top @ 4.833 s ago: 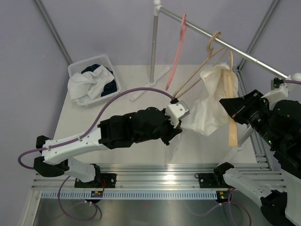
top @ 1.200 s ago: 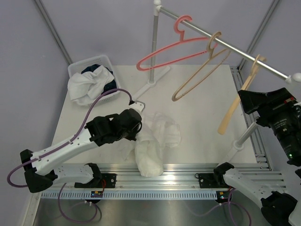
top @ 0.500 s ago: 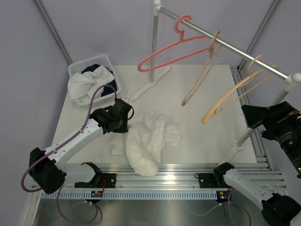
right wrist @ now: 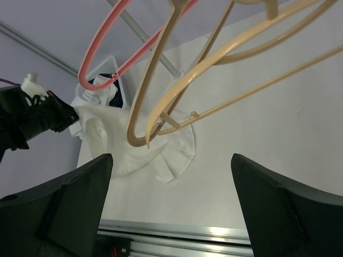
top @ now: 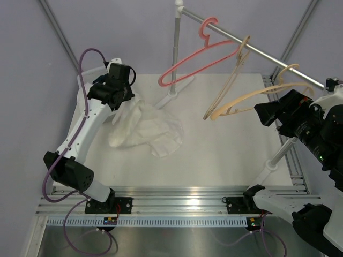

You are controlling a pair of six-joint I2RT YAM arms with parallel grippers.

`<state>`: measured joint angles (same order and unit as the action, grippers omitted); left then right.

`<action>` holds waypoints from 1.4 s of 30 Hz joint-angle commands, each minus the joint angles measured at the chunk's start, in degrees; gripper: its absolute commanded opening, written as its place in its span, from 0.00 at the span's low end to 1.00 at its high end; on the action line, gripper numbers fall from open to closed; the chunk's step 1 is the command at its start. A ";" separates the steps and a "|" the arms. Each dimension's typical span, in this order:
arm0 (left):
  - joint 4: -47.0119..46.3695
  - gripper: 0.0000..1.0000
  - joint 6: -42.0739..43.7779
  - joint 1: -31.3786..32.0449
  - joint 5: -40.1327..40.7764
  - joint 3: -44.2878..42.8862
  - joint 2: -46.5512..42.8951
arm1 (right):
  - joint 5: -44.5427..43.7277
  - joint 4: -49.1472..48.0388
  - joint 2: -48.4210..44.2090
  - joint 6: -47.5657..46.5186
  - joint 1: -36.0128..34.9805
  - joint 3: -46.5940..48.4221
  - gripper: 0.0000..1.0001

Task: Remove the skirt from the hanger

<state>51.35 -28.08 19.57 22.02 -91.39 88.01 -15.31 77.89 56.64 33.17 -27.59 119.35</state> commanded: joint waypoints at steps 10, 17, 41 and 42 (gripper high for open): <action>0.41 0.00 2.84 10.83 5.75 1.74 -11.25 | -0.16 -3.52 1.81 -5.57 0.00 -0.07 0.99; 2.35 0.00 3.64 14.53 -2.66 0.43 -25.06 | 0.19 -7.31 -1.79 -3.90 -0.09 -6.06 0.99; 3.14 0.00 -8.58 12.43 -3.49 16.77 -23.15 | -0.77 -4.32 -7.69 0.76 -0.09 -10.19 0.99; 3.14 0.00 -8.49 11.64 -2.26 16.95 -22.36 | -0.69 -4.15 -7.60 0.58 0.00 -10.19 0.99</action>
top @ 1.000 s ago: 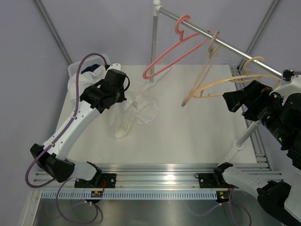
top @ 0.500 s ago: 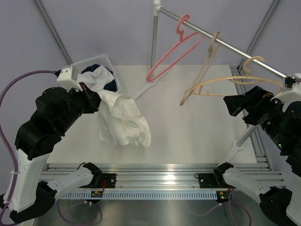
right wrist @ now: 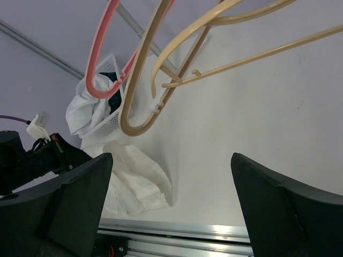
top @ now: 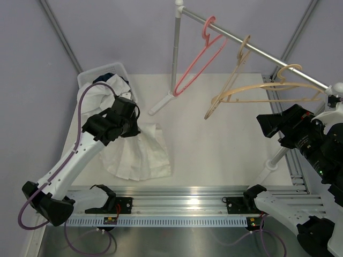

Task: Remove the skirt from the hanger

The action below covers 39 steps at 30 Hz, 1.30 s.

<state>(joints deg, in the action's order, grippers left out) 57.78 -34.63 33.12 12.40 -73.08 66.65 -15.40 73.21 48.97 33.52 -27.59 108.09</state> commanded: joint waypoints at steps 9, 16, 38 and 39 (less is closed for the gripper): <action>-2.23 0.06 -3.51 -12.46 5.54 6.18 6.29 | -0.60 1.67 -0.01 -0.03 0.00 1.68 0.99; -2.60 0.87 -6.76 -13.96 1.22 10.86 2.79 | -1.04 1.94 -0.89 -0.91 0.00 0.63 0.99; -4.07 0.99 -8.52 -12.91 -3.88 16.91 7.07 | -1.30 -0.17 -3.53 -2.05 0.00 -3.06 0.99; -6.34 0.99 -9.22 -12.91 -3.97 17.96 7.61 | -1.48 -0.17 -3.71 -1.97 0.00 -3.24 1.00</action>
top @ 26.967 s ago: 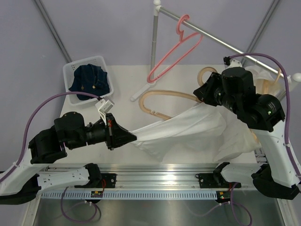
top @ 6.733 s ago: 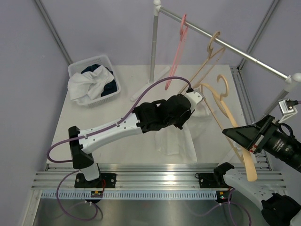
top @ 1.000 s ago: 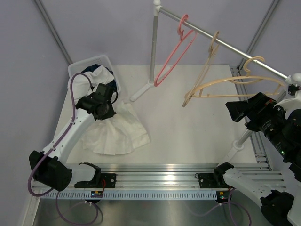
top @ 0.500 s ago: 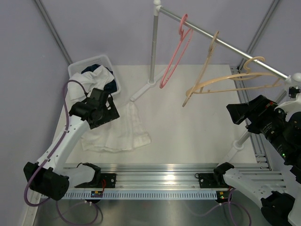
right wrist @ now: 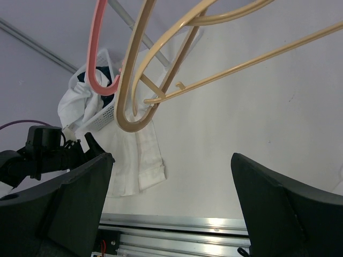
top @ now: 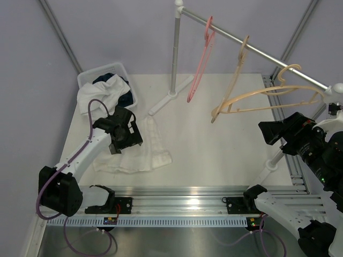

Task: Remove the skirt from the hanger

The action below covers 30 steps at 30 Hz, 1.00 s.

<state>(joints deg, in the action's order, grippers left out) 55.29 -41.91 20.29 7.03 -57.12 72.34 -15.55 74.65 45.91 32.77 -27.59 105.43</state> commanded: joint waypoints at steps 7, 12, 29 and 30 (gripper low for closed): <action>-14.24 0.99 -9.15 1.06 2.28 12.21 3.33 | -1.32 -0.92 -1.53 -0.08 -0.09 -1.01 1.00; -13.19 0.99 -12.75 3.42 9.05 14.50 8.42 | -1.94 -0.38 -1.96 0.53 -0.09 -1.19 0.99; -12.13 0.35 -16.45 15.57 10.82 7.73 23.91 | -4.05 1.90 -1.88 0.71 -0.09 1.89 1.00; -13.44 0.27 -16.19 14.70 10.29 8.08 23.30 | -4.40 1.99 -1.96 0.71 -0.09 2.15 0.99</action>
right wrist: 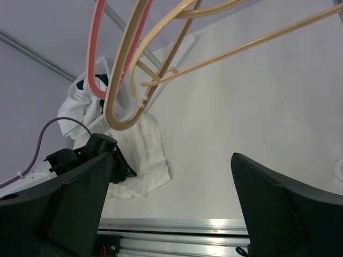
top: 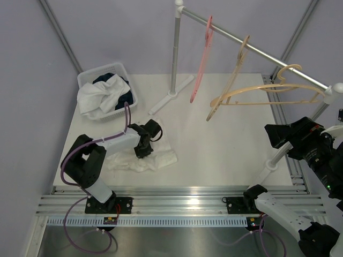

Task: Remove the skirt from the hanger

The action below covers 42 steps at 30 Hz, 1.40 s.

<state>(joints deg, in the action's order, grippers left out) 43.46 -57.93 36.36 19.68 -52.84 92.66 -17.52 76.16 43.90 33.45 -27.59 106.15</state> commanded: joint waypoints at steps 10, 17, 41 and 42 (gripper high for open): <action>5.57 0.00 3.26 -3.40 3.77 -6.11 -8.35 | -2.96 0.57 0.13 -0.14 0.00 1.52 1.00; 17.15 0.00 13.27 -6.91 9.66 -37.47 -5.76 | -2.26 -0.40 1.54 -1.46 -0.09 1.34 1.00; -39.21 0.00 30.70 -17.89 28.93 -48.06 2.42 | 3.19 4.96 9.36 -2.68 0.00 1.78 0.99; -40.98 0.00 30.34 -18.42 28.14 -47.89 3.31 | 3.02 5.40 9.71 -2.95 0.00 1.87 1.00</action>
<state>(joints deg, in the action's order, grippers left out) 20.49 -26.26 20.43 47.33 -100.40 94.80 -15.29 76.62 52.40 32.69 -27.59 106.48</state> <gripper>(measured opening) 0.033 0.993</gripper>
